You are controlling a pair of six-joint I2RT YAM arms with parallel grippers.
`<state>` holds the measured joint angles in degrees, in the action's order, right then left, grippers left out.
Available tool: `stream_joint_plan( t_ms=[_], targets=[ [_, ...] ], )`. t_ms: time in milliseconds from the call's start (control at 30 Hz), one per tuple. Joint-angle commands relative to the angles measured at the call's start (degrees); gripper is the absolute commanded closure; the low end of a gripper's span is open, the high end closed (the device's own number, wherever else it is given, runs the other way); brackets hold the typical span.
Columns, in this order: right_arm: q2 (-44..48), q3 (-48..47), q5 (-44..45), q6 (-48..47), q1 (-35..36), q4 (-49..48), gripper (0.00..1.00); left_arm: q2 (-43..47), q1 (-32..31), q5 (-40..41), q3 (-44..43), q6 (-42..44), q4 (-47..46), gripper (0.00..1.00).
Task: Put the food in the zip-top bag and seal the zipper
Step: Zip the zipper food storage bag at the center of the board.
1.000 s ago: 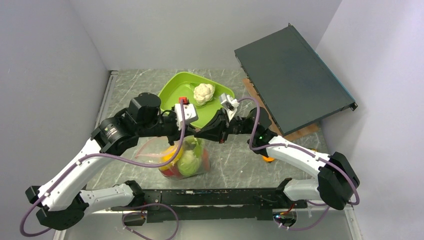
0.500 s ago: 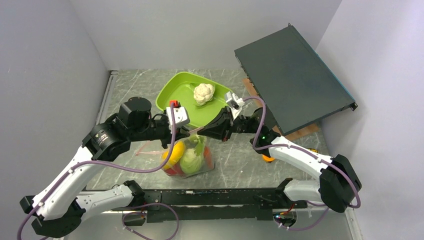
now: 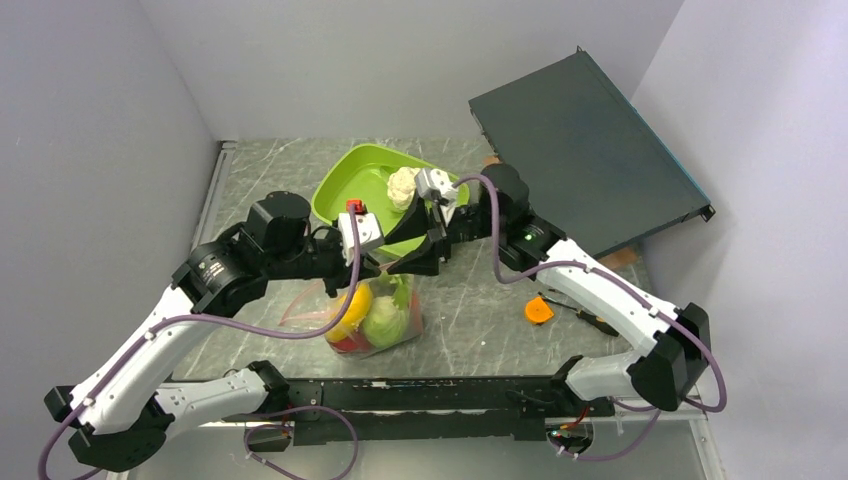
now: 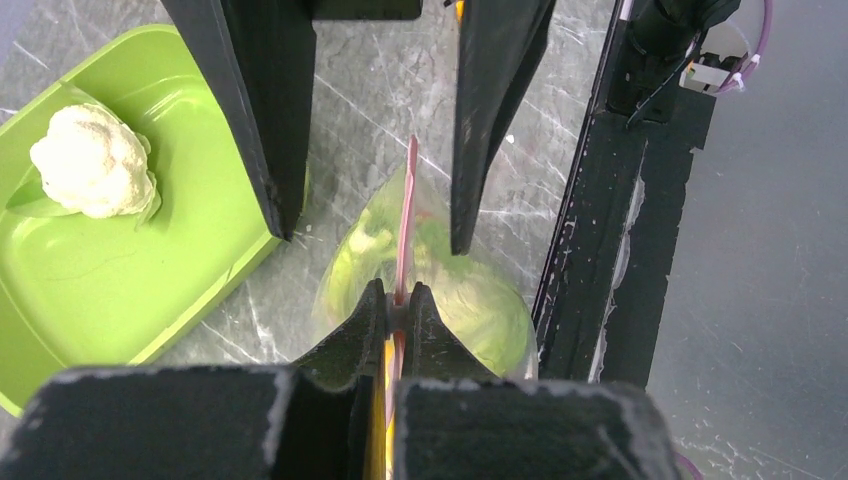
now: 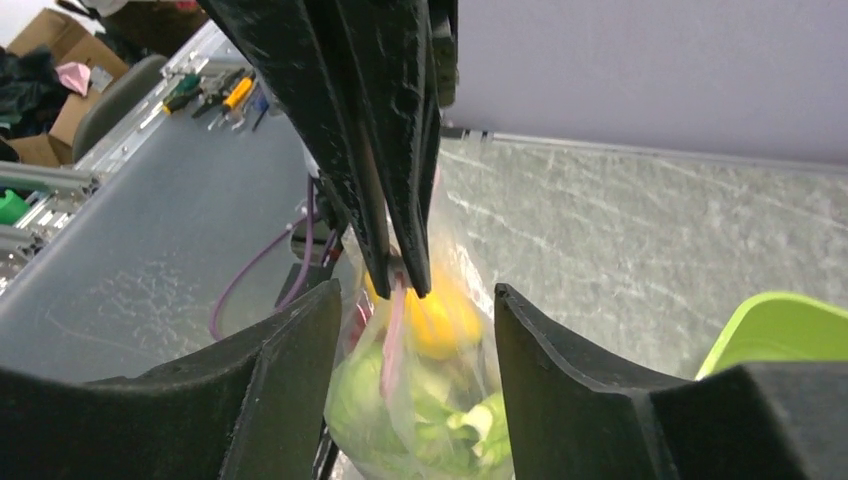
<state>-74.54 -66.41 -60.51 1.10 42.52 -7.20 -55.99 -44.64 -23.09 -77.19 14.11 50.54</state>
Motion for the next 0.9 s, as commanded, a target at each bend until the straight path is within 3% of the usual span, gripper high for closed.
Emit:
stream_joint_plan(
  t_ms=[0, 133, 300, 467, 733, 867],
  targets=[
    [-2.0, -3.5, -2.6, -6.9, 0.0, 10.0, 0.46, -0.2, 0.3, -1.4, -3.3, 0.0, -0.3, 1.0],
    [-2.6, -5.4, -2.2, -9.2, 0.1, 13.6, 0.56, 0.0, 0.3, -1.3, -3.3, 0.4, 0.0, 1.0],
    [-2.7, -4.9, -2.4, -7.6, 0.5, 11.1, 0.66, 0.0, 0.3, -1.6, -3.1, 0.3, -0.5, 1.0],
    [-2.3, -5.0, -0.8, -7.9, 1.3, 11.0, 0.69, -0.4, 0.3, -1.3, -3.5, 0.2, -0.4, 1.0],
    [-2.5, -4.8, 1.4, -7.3, 2.3, 10.2, 0.82, -0.8, 0.2, -0.5, -5.0, -0.9, 0.5, 1.0],
    [-2.4, -5.1, 2.5, -6.9, 2.7, 10.0, 0.82, -1.4, 0.2, -0.7, -5.2, -0.7, 1.1, 1.0]
  ],
)
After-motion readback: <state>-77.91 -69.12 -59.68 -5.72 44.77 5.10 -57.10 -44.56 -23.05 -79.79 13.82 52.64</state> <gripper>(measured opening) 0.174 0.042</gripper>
